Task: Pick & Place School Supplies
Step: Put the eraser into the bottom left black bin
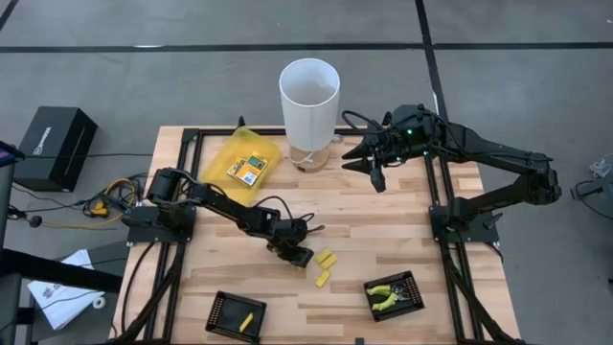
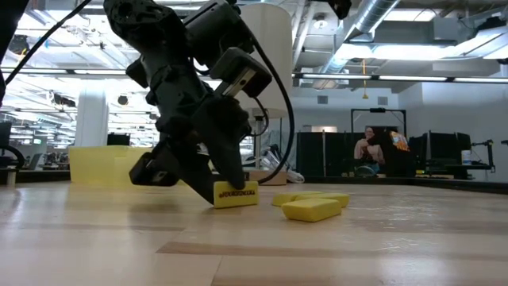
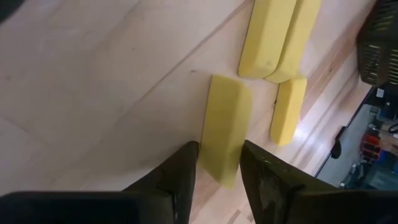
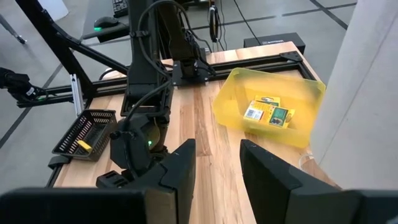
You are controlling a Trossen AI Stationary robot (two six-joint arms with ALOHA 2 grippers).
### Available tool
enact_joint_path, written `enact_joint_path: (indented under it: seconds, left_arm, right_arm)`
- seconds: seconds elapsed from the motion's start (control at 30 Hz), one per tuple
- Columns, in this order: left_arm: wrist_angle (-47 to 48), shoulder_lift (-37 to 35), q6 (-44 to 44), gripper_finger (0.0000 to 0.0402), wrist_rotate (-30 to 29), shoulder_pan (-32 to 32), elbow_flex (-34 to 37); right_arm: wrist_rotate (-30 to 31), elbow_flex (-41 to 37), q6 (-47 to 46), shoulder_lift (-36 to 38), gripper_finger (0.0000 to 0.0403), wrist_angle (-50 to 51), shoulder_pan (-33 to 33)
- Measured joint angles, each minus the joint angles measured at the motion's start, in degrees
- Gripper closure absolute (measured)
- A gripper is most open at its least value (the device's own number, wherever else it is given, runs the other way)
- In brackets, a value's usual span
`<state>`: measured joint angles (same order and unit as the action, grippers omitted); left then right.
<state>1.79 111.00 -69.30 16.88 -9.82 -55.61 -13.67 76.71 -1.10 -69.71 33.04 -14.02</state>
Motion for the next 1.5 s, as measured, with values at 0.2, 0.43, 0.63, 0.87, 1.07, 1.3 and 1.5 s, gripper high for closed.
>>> enact_joint_path:
  seconds: [0.2,0.43,0.63,0.87,1.07,1.3,1.5]
  left_arm:
    - [0.8,0.0,0.1,0.0277,-0.7,0.0,0.0]
    - [1.5,0.4,0.1,0.03,-1.0,-0.1,0.0]
    - [1.9,0.4,2.6,0.0378,-1.7,-0.4,0.1]
    - [1.5,-0.4,2.9,0.0378,-1.7,-0.2,0.2]
    - [4.3,-5.5,4.7,0.0378,-3.6,-0.2,0.7]
    - [14.8,-18.5,4.8,0.0378,-4.8,-5.6,0.5]
    - [22.0,-31.1,-0.8,0.0378,-8.1,-13.6,0.3]
  right_arm:
    - [0.0,0.0,0.2,0.0,0.0285,0.0,0.0]
    - [0.0,0.0,0.2,0.0,0.0285,0.0,0.0]
    - [0.0,0.0,0.1,0.0,0.0285,0.0,0.0]
    - [0.0,0.0,0.1,0.0,0.0285,0.0,0.0]
    - [0.0,0.0,0.2,0.0,0.0285,-0.4,0.0]
    - [0.0,0.0,0.2,0.0,0.0285,-0.6,0.0]
    - [0.0,0.0,0.2,0.0,0.0285,-0.7,0.0]
